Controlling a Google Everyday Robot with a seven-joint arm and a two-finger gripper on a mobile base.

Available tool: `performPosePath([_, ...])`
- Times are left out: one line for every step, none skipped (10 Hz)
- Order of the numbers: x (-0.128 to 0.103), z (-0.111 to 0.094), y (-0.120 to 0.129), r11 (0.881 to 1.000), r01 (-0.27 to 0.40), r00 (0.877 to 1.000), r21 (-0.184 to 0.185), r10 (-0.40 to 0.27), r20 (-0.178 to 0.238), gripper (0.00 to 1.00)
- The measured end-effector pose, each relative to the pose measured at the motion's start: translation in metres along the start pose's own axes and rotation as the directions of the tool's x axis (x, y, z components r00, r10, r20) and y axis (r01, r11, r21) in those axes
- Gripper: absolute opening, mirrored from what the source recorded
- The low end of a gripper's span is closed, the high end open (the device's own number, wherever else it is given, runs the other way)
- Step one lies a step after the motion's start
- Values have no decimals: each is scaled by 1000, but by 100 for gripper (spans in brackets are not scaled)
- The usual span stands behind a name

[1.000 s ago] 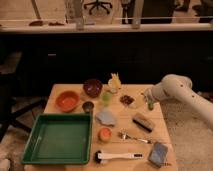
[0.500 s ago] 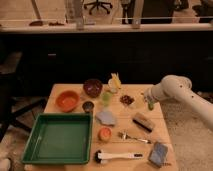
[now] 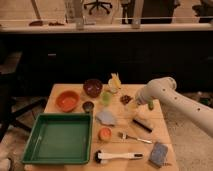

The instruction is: Place grapes in red bowl

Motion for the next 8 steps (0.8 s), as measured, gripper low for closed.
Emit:
performPosePath([2,4,-4,1000,8,1000,12,-8,-10,80])
performPosePath([3,10,-11,1000,12,1000,28,-12,-20,80])
performPosePath([3,18,-17,999,12,1000,36,-11,-27,80])
performPosePath([1,24,-22,999,11,999,41,-10,-31,80])
performPosePath([-1,35,-27,999,10,999,38,-8,-38,80])
performPosePath([0,43,-31,999,11,999,34,-9,-47,80])
performPosePath([1,50,-35,1000,10,999,29,-9,-52,80])
performPosePath([-1,55,-36,1000,12,998,23,-11,-55,80])
